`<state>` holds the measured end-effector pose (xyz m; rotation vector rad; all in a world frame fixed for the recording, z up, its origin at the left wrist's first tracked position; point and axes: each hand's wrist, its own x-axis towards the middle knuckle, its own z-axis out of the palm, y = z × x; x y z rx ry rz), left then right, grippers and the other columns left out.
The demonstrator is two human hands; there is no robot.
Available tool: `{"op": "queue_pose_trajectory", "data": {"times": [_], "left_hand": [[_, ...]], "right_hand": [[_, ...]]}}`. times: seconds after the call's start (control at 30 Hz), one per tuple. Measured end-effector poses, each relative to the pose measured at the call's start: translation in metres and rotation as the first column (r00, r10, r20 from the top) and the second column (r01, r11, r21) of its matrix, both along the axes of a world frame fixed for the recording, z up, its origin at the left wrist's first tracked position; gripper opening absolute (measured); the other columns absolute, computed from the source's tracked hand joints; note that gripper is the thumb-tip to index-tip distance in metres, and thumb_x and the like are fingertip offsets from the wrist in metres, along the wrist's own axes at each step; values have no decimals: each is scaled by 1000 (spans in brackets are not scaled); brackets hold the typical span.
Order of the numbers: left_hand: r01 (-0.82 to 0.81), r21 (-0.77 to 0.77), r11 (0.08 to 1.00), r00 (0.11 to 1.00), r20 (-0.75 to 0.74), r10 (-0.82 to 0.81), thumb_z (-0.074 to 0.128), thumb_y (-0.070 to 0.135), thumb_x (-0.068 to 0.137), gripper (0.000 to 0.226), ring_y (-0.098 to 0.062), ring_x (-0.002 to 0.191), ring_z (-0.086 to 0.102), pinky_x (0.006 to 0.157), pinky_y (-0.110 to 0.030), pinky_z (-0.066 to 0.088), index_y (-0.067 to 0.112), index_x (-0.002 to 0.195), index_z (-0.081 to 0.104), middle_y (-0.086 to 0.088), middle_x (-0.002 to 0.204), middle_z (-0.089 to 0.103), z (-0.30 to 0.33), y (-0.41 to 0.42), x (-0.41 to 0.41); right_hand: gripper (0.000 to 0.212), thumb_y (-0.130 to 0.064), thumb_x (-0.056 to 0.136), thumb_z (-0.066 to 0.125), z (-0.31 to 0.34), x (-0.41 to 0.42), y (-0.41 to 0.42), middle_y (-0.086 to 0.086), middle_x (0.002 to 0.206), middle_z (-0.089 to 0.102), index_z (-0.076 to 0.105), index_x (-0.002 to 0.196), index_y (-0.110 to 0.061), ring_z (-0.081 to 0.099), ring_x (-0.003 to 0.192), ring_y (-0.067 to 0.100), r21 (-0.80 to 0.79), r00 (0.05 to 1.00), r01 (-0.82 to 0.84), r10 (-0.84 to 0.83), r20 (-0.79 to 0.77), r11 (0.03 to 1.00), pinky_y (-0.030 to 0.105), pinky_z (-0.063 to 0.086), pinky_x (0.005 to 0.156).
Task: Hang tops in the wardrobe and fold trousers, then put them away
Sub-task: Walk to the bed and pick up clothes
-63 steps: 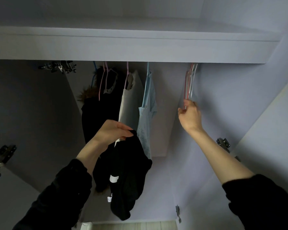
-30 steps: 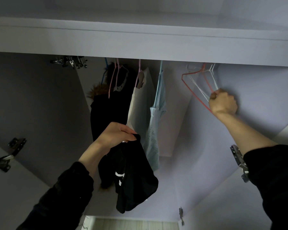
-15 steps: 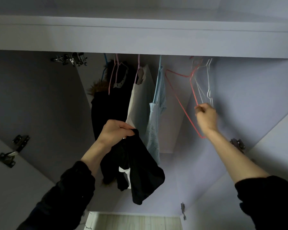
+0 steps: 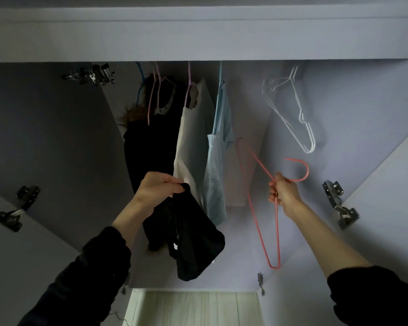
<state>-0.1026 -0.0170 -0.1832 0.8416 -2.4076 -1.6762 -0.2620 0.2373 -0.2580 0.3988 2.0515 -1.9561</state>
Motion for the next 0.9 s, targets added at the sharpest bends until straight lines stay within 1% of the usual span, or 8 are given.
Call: {"op": "queue_pose_trajectory", "data": {"times": [0.1, 0.27, 0.3, 0.33, 0.37, 0.5, 0.67, 0.9], "left_hand": [[-113, 40, 993, 993, 36, 111, 70, -1, 77, 13, -22, 81, 63, 78, -29, 53, 3, 89, 72, -15, 86, 69, -14, -3, 2], [-237, 234, 943, 966, 155, 205, 60, -5, 86, 17, -18, 77, 61, 64, -20, 51, 1, 101, 65, -12, 92, 63, -36, 0, 15], [-285, 280, 917, 952, 195, 236, 58, -4, 87, 17, -20, 82, 60, 91, -34, 41, 4, 101, 64, -11, 94, 63, -41, 0, 17], [-330, 312, 891, 935, 237, 264, 56, -3, 88, 17, -20, 84, 59, 65, -25, 48, 6, 101, 63, -9, 94, 62, -47, 0, 20], [-367, 332, 869, 919, 275, 283, 55, -2, 89, 16, -20, 81, 57, 51, -22, 23, 8, 98, 62, -7, 90, 61, -52, -1, 22], [-391, 351, 851, 901, 333, 276, 54, 0, 90, 15, -15, 65, 52, 50, -25, 21, 9, 79, 56, -5, 75, 57, -62, -4, 26], [-279, 291, 915, 932, 310, 185, 58, 5, 87, 8, -15, 64, 57, 51, -26, 24, 8, 80, 57, -5, 72, 61, -58, 1, 23], [-268, 243, 932, 936, 293, 193, 61, 5, 84, 1, -17, 60, 56, 51, -25, 26, 5, 85, 60, -8, 72, 60, -55, 9, 22]], "right_hand": [[36, -23, 100, 42, -8, 13, 7, -1, 46, 56, 59, 72, -7, 50, 38, 9, -34, 995, -83, 84, 47, 996, 17, 42, 44], [31, -16, 100, 41, -27, 31, 22, -6, 40, 55, 56, 74, -6, 42, 32, 0, -264, 997, -16, 37, 74, 964, 15, 30, 47], [31, -18, 99, 42, -31, 35, 25, -6, 37, 50, 54, 74, -6, 36, 31, 1, -338, 996, 20, 10, 89, 941, 15, 26, 44], [31, -21, 99, 42, -33, 39, 28, -6, 35, 44, 50, 73, -7, 31, 30, 2, -402, 994, 51, -8, 107, 914, 15, 22, 43], [32, -24, 99, 43, -36, 43, 31, -6, 34, 40, 47, 71, -10, 28, 29, 3, -452, 992, 72, -15, 127, 889, 18, 20, 46], [44, -27, 98, 44, -40, 59, 25, -9, 36, 28, 45, 54, -22, 23, 30, 3, -606, 987, 91, 9, 160, 790, 25, 14, 53], [38, -38, 77, 52, -27, 79, -8, -9, 34, 25, 53, 41, -24, 27, 32, 6, -759, 987, 33, 99, 127, 650, 25, 23, 60], [48, -42, 82, 50, -9, 88, -50, -7, 34, 29, 49, 40, -19, 31, 34, 7, -892, 986, 42, 128, 111, 451, 25, 35, 64]]}}
